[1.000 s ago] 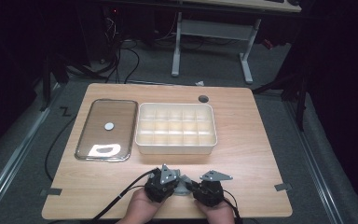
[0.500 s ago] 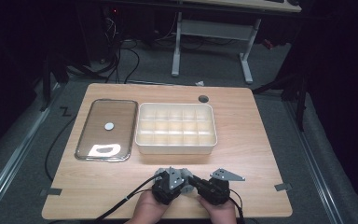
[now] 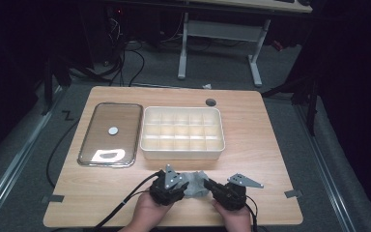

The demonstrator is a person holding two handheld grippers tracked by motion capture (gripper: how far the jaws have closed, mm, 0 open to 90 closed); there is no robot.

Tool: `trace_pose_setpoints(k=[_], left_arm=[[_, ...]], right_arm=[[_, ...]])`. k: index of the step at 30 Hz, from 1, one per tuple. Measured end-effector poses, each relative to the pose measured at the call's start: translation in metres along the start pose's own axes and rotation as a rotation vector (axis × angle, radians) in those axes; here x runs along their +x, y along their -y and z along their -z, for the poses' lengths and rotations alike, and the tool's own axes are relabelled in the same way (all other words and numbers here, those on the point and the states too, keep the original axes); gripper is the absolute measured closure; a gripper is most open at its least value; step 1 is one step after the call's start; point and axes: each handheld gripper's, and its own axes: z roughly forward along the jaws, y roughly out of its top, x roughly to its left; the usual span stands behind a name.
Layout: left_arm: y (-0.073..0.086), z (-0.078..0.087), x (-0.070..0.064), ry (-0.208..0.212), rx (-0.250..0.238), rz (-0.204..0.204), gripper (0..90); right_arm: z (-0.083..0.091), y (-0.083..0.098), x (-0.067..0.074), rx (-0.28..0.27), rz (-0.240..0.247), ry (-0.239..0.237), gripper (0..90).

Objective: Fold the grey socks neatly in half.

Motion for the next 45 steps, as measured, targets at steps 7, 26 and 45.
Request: trace_pose_setpoints(k=[7, 26, 45], left_arm=[[0.023, 0.009, 0.028, 0.054, 0.023, 0.127, 42.3], [0.040, 0.011, 0.058, 0.232, -0.064, 0.344, 69.1], [0.039, 0.014, 0.031, 0.111, -0.111, 0.111, 88.2]], right_arm=[[-0.003, 0.000, 0.003, 0.006, 0.015, 0.007, 84.4], [-0.005, -0.019, 0.035, 0.086, 0.168, 0.175, 84.0], [-0.016, -0.033, 0.058, 0.134, 0.254, 0.260, 83.6]])
